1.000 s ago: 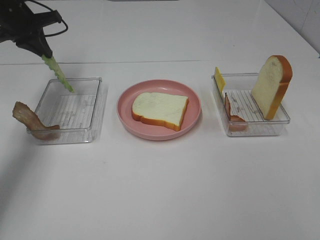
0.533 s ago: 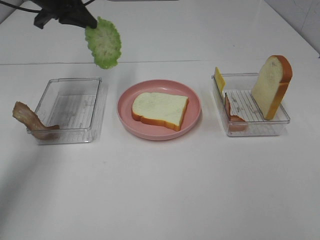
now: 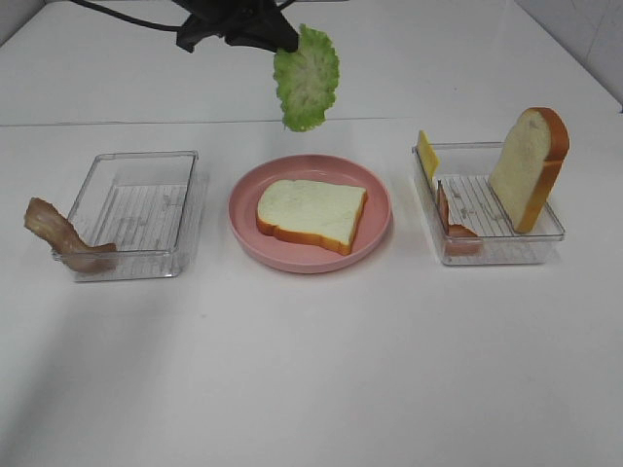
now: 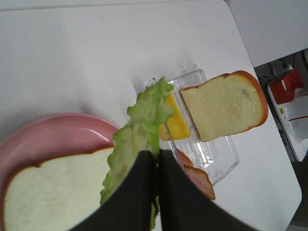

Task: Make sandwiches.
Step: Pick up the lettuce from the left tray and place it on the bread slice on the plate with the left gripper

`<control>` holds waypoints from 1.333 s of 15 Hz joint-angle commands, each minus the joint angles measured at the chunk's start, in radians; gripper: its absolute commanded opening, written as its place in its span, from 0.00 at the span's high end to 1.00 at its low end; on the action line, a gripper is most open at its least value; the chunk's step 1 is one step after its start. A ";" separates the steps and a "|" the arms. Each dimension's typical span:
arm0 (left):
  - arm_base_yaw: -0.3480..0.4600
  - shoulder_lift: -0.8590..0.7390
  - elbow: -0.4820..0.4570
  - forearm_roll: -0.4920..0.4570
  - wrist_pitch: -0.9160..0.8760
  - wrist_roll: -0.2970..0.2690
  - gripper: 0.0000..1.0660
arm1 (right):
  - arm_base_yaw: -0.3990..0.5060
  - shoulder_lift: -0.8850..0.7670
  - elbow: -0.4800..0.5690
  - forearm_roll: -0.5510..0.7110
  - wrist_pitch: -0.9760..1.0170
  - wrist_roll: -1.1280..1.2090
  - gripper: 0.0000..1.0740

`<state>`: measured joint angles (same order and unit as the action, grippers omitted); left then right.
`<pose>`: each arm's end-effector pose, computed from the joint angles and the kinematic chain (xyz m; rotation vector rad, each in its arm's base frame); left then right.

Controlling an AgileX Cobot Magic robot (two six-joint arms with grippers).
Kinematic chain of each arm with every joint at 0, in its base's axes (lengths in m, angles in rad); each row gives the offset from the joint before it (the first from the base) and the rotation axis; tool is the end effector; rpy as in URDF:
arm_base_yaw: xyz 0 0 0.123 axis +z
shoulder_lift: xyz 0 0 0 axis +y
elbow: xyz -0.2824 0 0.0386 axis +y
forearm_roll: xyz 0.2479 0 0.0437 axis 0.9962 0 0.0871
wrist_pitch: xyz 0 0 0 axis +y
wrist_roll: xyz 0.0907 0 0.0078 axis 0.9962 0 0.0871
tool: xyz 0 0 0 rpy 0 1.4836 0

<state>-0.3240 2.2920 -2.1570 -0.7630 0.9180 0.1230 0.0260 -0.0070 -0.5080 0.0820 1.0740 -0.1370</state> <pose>0.4766 -0.2129 0.2646 0.1965 2.4419 -1.0282 -0.0077 0.0064 0.2785 -0.1712 2.0328 0.0285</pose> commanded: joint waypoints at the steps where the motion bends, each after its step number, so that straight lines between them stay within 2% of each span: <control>1: -0.040 0.032 -0.001 -0.021 -0.011 0.008 1.00 | -0.004 -0.013 0.002 0.002 -0.010 -0.005 0.32; 3: -0.098 0.088 -0.001 -0.076 -0.011 0.008 1.00 | -0.004 -0.013 0.002 0.002 -0.010 -0.005 0.32; 6: -0.114 0.122 -0.001 -0.051 0.005 0.008 1.00 | -0.004 -0.013 0.002 0.002 -0.010 -0.005 0.32; 9: -0.109 0.136 -0.001 0.103 0.018 -0.005 1.00 | -0.004 -0.013 0.002 0.002 -0.010 -0.005 0.32; 12: -0.109 0.136 -0.001 0.265 0.034 -0.055 1.00 | -0.004 -0.013 0.002 0.002 -0.010 -0.005 0.32; 15: -0.109 0.136 -0.001 0.304 0.038 -0.056 1.00 | -0.004 -0.013 0.002 0.002 -0.010 -0.005 0.32; 18: -0.109 0.136 -0.001 0.315 0.061 -0.104 1.00 | -0.004 -0.013 0.002 0.002 -0.010 -0.005 0.32; 19: -0.109 0.136 -0.001 0.349 0.061 -0.106 0.99 | -0.004 -0.013 0.002 0.002 -0.010 -0.005 0.32; 20: -0.109 0.136 -0.001 0.412 0.064 -0.106 0.86 | -0.004 -0.013 0.002 0.002 -0.010 -0.005 0.32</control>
<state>-0.4300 2.4300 -2.1570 -0.3650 0.9710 0.0250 0.0260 -0.0070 -0.5080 0.0820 1.0740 -0.1370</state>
